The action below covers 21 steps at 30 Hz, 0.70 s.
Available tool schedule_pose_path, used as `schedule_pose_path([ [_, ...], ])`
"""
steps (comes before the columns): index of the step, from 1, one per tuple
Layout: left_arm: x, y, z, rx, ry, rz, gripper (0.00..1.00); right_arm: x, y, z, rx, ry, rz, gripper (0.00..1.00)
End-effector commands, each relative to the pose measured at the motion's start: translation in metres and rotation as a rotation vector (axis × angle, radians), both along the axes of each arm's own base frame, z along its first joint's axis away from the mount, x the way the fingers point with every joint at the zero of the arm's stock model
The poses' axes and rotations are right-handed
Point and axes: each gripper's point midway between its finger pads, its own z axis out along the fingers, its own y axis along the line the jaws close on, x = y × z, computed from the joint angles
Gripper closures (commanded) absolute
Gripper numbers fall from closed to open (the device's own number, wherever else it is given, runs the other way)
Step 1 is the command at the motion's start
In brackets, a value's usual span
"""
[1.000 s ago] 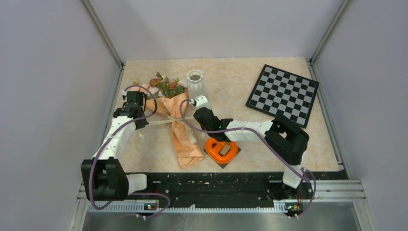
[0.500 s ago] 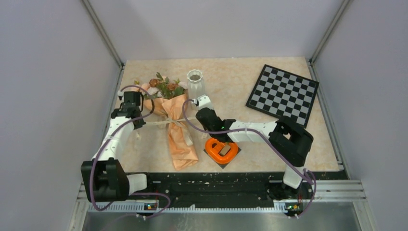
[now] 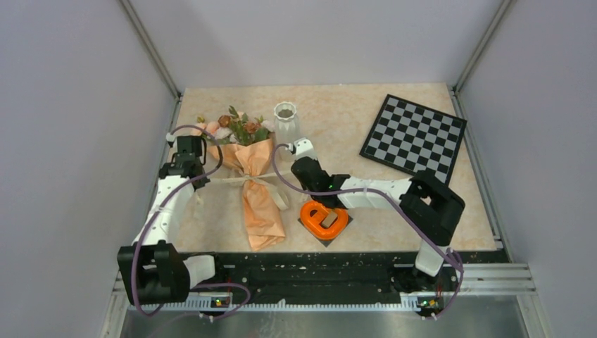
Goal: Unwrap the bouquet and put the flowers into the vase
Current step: Untie the ribbon from the wrapping paper.
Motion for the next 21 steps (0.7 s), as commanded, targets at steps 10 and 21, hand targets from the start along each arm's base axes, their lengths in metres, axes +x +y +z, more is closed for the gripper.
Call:
schedule_pose_path([
  [10,0.001,0.017,0.013,0.032,-0.071,0.074,1.00,0.018,-0.036,0.031,0.040,-0.051,-0.085,1.00],
  [21,-0.002,0.025,0.018,0.026,-0.106,0.112,1.00,0.026,-0.055,0.034,0.037,-0.055,-0.113,1.00],
])
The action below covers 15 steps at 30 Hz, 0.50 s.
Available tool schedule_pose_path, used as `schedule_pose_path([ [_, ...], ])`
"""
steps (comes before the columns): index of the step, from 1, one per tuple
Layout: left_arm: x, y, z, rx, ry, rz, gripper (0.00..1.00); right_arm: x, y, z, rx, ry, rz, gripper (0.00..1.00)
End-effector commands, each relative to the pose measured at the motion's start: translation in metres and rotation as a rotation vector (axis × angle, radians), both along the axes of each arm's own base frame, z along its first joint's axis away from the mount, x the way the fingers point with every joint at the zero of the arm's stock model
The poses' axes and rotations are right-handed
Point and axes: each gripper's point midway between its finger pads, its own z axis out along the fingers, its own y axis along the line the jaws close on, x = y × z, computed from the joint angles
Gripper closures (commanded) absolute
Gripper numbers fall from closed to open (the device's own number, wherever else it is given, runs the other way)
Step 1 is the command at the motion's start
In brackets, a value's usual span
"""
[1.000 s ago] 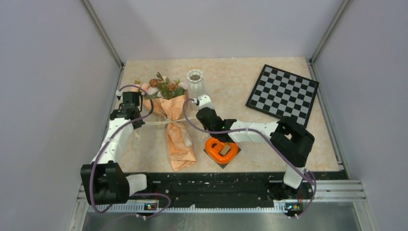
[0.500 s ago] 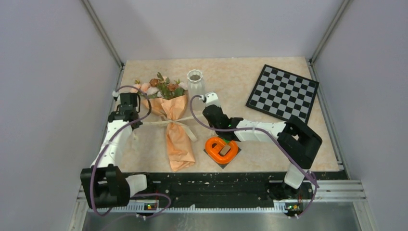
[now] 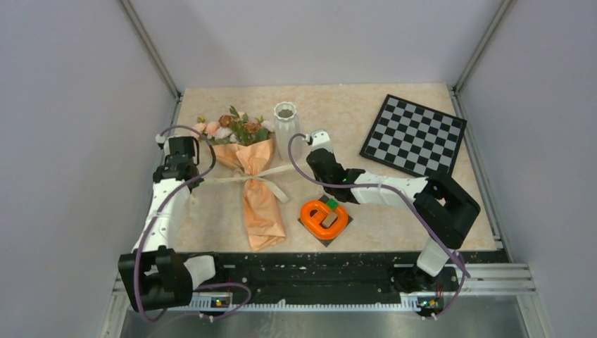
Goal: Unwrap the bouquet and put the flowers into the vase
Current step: Untie the ribbon from the wrapping paper.
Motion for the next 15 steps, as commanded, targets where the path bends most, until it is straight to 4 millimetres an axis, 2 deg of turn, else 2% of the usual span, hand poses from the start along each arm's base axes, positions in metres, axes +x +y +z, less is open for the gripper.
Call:
schedule_pose_path([
  [1,0.002,0.007,0.010,0.017,-0.065,0.040,1.00,0.004,-0.007,0.025,0.026,-0.047,-0.016,1.00],
  [15,0.000,0.012,0.047,0.010,-0.171,0.069,1.00,0.012,-0.032,0.031,0.016,-0.059,-0.071,1.00],
])
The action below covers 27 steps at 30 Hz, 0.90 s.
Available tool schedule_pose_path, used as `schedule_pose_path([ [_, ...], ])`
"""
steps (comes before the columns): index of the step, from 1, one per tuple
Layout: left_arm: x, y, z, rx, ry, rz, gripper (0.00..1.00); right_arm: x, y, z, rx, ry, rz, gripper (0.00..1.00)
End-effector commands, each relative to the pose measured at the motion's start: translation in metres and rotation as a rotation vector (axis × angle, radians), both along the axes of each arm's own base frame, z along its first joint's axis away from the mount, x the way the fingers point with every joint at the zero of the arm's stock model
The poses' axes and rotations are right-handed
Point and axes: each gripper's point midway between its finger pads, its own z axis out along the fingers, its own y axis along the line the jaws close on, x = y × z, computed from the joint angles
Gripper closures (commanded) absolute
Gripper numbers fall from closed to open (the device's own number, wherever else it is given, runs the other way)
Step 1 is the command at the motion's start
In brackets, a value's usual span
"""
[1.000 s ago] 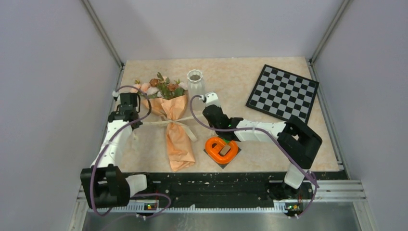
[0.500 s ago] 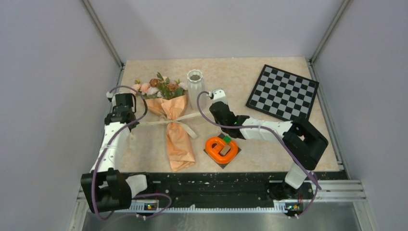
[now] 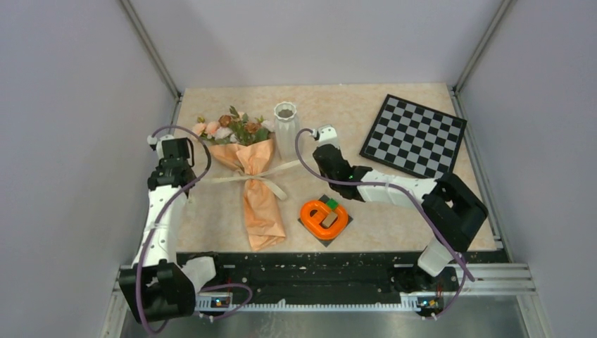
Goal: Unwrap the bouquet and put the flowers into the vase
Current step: Untie the ribbon from the wrapping paper.
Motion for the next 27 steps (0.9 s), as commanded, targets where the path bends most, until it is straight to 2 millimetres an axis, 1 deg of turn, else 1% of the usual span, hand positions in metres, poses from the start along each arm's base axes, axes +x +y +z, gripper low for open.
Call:
schedule_pose_path([
  [1,0.005,0.005,0.033,0.009,-0.108,0.030,1.00,0.005,-0.015,0.017,0.009,-0.036,-0.042,1.00],
  [4,0.007,0.001,0.043,-0.017,-0.139,0.018,1.00,0.005,-0.018,0.016,0.007,-0.032,-0.050,1.00],
  [9,0.009,-0.005,0.066,-0.052,-0.200,0.000,1.00,0.004,-0.023,0.017,0.008,-0.032,-0.064,1.00],
  [15,0.008,-0.003,0.092,-0.036,-0.249,-0.001,1.00,0.004,-0.027,0.020,0.014,-0.033,-0.074,1.00],
  [21,0.009,-0.005,0.109,-0.041,-0.289,-0.011,1.00,0.005,-0.031,0.019,0.012,-0.029,-0.085,1.00],
  [27,0.011,0.003,0.128,-0.002,-0.318,0.005,1.00,0.004,-0.033,0.019,0.009,-0.026,-0.088,1.00],
])
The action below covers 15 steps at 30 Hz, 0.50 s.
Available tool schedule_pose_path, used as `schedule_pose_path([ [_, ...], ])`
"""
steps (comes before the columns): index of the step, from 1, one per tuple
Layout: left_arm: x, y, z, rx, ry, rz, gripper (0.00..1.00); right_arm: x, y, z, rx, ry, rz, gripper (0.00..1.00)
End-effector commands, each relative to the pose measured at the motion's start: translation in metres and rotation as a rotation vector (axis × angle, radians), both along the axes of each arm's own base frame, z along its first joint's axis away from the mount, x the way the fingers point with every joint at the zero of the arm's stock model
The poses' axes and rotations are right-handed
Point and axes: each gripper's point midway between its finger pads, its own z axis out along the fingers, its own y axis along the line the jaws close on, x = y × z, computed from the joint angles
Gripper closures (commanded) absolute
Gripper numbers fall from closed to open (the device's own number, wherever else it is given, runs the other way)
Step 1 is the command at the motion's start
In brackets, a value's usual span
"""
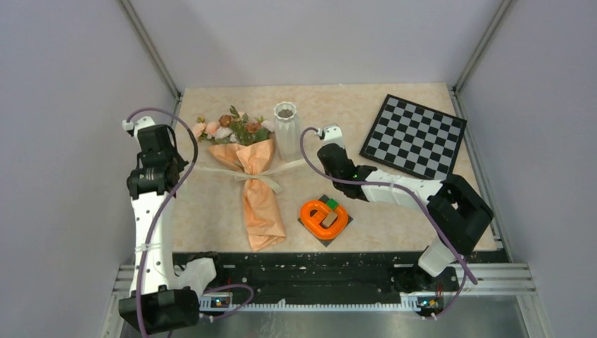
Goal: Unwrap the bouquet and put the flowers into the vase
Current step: Untie the ribbon from the wrapping paper.
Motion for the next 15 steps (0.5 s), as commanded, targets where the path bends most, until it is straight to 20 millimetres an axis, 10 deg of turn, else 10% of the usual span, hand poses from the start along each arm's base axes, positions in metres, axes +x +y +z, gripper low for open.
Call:
schedule_pose_path([
  [1,0.002,0.012,0.037,0.049,-0.085,0.039,1.00,0.003,-0.012,0.019,0.030,-0.040,-0.047,1.00],
  [15,-0.005,0.031,0.075,0.139,-0.139,0.106,1.00,0.002,-0.026,0.019,0.016,-0.032,-0.073,1.00],
])
